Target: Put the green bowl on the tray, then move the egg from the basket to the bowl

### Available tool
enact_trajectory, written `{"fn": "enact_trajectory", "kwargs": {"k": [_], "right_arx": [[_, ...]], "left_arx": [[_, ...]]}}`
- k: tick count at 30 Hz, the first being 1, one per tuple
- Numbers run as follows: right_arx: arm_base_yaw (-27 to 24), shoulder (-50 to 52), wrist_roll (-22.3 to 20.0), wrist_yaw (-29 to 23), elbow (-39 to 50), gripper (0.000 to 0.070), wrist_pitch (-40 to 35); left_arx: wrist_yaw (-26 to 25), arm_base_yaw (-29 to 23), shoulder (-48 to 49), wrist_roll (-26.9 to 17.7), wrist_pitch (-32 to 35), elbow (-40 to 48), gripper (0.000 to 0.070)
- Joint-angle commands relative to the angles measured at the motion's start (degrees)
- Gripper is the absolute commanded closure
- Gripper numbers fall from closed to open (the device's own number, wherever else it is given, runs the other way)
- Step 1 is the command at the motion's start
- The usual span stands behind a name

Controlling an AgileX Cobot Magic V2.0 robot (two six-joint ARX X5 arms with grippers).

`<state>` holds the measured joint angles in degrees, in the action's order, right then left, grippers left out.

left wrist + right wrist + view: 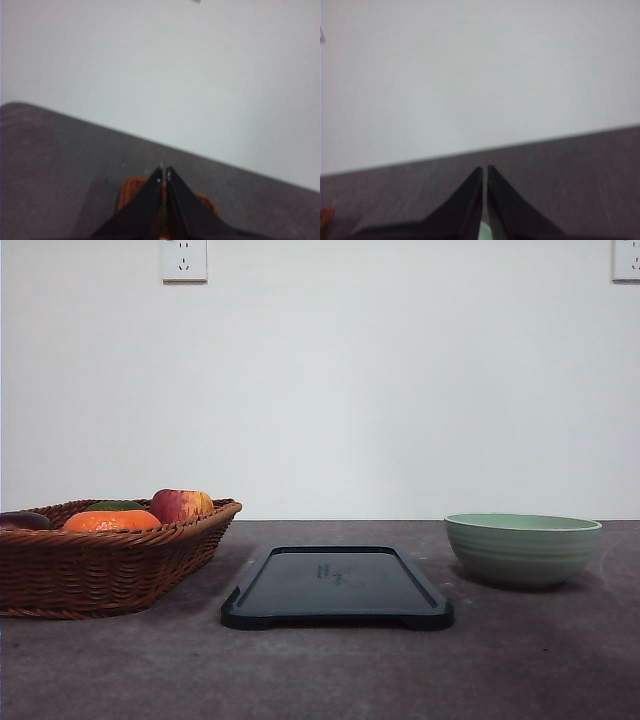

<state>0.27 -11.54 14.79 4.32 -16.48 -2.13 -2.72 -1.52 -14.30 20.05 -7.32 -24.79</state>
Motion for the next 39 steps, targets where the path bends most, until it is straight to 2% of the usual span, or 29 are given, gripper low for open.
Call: {"fn": "enact_trajectory", "kwargs": {"k": [1, 4, 13, 18, 24, 32, 33, 35, 36, 37, 38, 39], "right_arx": [[-0.02, -2.32, -0.7, 0.15, -2.58, 0.0692, 2.14], [-0.02, -6.84, -0.77, 0.22, -6.28, 0.0692, 6.27], [-0.02, -22.32, -5.22, 5.32, -15.96, 0.0691, 14.35], [-0.02, -31.19, -6.91, 7.97, -20.45, 0.0692, 17.67], [-0.02, -41.03, -8.82, 9.9, -26.76, 0.0691, 25.05], [-0.02, -45.31, -9.73, 9.86, -29.5, 0.069, 26.01], [-0.02, -45.29, -9.75, 9.86, -29.5, 0.0689, 25.69], [-0.02, -45.24, -9.74, 9.86, -29.52, 0.0638, 25.43], [-0.02, -45.23, -9.72, 9.86, -29.52, 0.0574, 25.44], [-0.02, -45.23, -9.7, 9.86, -29.52, 0.0494, 25.49], [-0.02, -45.23, -9.67, 9.86, -29.52, 0.0421, 25.57], [-0.02, -45.23, -9.64, 9.86, -29.52, 0.0359, 25.7]], "left_arx": [[0.13, 0.0, -2.41, -1.53, -0.96, -3.21, 0.07], [-0.8, 0.0, -7.55, -1.66, -4.4, -7.46, 0.07], [-9.52, 0.04, -22.98, -5.55, -12.08, -17.05, 0.07], [-11.49, 0.04, -31.2, -7.3, -17.72, -21.44, 0.07], [-14.51, 0.11, -39.19, -10.06, -24.53, -26.04, 0.07], [-14.51, 0.15, -41.32, -10.82, -24.64, -26.58, 0.0695], [-14.51, 0.15, -41.31, -11.12, -24.43, -26.58, 0.068], [-14.51, 0.15, -41.31, -11.54, -24.44, -26.58, 0.0523], [-14.51, 0.15, -41.31, -11.62, -24.5, -26.58, 0.0413], [-14.51, 0.15, -41.31, -11.64, -24.57, -26.58, 0.0338], [-14.51, 0.15, -41.31, -11.65, -24.6, -26.58, 0.03], [-14.51, 0.15, -41.31, -11.65, -24.58, -26.58, 0.0298]]}}
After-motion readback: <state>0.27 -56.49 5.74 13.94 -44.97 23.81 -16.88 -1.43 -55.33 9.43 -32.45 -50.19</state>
